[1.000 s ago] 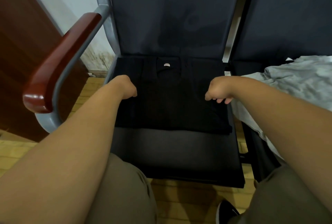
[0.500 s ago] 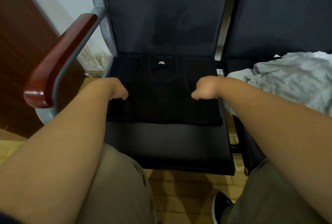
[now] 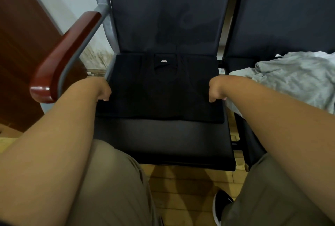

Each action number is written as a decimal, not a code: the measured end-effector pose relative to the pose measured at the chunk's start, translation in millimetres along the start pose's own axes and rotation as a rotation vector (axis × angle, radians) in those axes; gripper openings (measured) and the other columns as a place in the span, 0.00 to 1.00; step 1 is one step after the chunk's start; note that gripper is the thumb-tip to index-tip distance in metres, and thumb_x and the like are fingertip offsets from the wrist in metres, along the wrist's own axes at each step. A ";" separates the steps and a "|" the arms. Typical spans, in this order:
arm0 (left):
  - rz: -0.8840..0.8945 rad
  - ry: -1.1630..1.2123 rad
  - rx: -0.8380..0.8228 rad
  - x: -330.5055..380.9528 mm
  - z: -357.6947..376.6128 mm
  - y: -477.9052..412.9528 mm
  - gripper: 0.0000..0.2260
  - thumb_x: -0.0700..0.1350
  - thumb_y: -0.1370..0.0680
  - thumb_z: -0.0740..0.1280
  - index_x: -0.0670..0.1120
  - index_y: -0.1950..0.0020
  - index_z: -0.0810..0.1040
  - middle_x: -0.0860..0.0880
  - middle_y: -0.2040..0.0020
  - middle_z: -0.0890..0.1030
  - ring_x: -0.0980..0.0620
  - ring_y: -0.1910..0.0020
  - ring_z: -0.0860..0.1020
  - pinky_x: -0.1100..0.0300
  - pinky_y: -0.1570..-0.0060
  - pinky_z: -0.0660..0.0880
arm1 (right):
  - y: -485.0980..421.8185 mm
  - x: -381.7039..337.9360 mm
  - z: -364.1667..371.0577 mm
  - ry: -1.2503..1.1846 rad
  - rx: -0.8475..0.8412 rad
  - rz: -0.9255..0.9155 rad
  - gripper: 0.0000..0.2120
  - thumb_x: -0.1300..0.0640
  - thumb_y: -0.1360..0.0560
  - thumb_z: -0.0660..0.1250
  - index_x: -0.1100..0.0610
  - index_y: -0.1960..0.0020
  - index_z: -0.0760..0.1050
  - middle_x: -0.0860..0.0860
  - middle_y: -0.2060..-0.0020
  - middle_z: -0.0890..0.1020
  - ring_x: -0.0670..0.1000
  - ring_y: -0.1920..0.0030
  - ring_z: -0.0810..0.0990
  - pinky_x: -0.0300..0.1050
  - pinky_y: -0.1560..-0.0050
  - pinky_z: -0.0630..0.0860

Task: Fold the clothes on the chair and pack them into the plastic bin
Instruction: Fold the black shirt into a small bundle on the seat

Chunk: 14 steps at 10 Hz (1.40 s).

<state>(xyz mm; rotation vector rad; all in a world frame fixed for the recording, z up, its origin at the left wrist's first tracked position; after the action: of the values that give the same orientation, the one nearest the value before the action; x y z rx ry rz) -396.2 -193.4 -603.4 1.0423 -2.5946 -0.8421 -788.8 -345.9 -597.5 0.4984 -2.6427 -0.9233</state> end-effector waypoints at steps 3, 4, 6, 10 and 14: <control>-0.095 0.151 -0.065 -25.5 7.7 34.8 0.06 0.38 0.15 0.66 0.35 0.42 0.76 0.39 0.50 0.81 0.47 0.61 0.78 0.53 0.58 0.78 | 2.9 -43.9 -17.6 -0.134 0.154 -0.133 0.10 0.50 0.19 0.70 0.57 0.52 0.79 0.54 0.53 0.81 0.53 0.55 0.80 0.46 0.60 0.74; -0.140 0.241 -0.139 -43.6 22.0 32.1 0.11 0.42 0.16 0.69 0.35 0.39 0.77 0.39 0.47 0.81 0.45 0.54 0.79 0.47 0.44 0.81 | 7.9 -71.4 -17.1 -0.185 0.153 -0.219 0.12 0.47 0.20 0.71 0.56 0.52 0.81 0.53 0.57 0.83 0.53 0.57 0.81 0.47 0.57 0.76; -0.106 0.282 -0.192 -52.9 37.5 36.1 0.08 0.43 0.18 0.72 0.39 0.46 0.78 0.43 0.55 0.78 0.47 0.58 0.76 0.51 0.51 0.78 | 20.0 -101.7 0.4 -0.185 0.075 -0.265 0.18 0.42 0.20 0.71 0.58 0.49 0.83 0.54 0.61 0.86 0.53 0.63 0.82 0.46 0.59 0.78; -0.108 0.303 -0.385 -71.3 62.0 39.1 0.13 0.35 0.18 0.70 0.38 0.34 0.76 0.41 0.42 0.78 0.46 0.53 0.84 0.48 0.50 0.82 | 35.9 -114.4 52.6 -0.186 -0.281 -0.237 0.16 0.49 0.22 0.76 0.52 0.39 0.74 0.54 0.40 0.79 0.52 0.44 0.84 0.53 0.44 0.85; -0.025 0.378 -0.371 -64.4 63.3 20.1 0.11 0.43 0.17 0.72 0.38 0.40 0.77 0.41 0.43 0.80 0.44 0.40 0.79 0.47 0.34 0.78 | 29.4 -181.0 -23.6 -0.420 0.233 -0.339 0.16 0.51 0.17 0.64 0.62 0.48 0.84 0.58 0.52 0.87 0.58 0.52 0.86 0.52 0.48 0.84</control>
<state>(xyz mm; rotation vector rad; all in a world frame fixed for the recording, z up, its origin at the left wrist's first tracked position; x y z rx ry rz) -386.1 -110.1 -642.4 1.0098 -2.0234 -0.9754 -624.1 -262.2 -590.2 0.9204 -3.1319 -0.8952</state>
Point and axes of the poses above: each hand's wrist, its own y-axis away from the middle knuckle, its own z-axis out of the palm, x = y × z, the point moved 10 cm from there along -y, towards the middle knuckle
